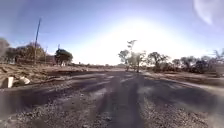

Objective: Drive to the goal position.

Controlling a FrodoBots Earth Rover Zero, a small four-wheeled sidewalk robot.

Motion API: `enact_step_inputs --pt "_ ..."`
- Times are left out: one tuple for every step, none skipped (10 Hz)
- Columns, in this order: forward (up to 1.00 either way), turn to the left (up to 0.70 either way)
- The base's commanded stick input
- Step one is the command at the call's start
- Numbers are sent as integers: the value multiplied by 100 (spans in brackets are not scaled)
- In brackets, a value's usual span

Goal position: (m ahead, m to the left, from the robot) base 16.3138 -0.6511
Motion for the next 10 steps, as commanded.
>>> enact_step_inputs --pt "50 0" --pt "50 0" --pt "50 0" --pt "50 0" --pt "50 0" --pt "50 0" --pt "50 0" --pt "50 0" --pt "50 0" --pt "50 0"
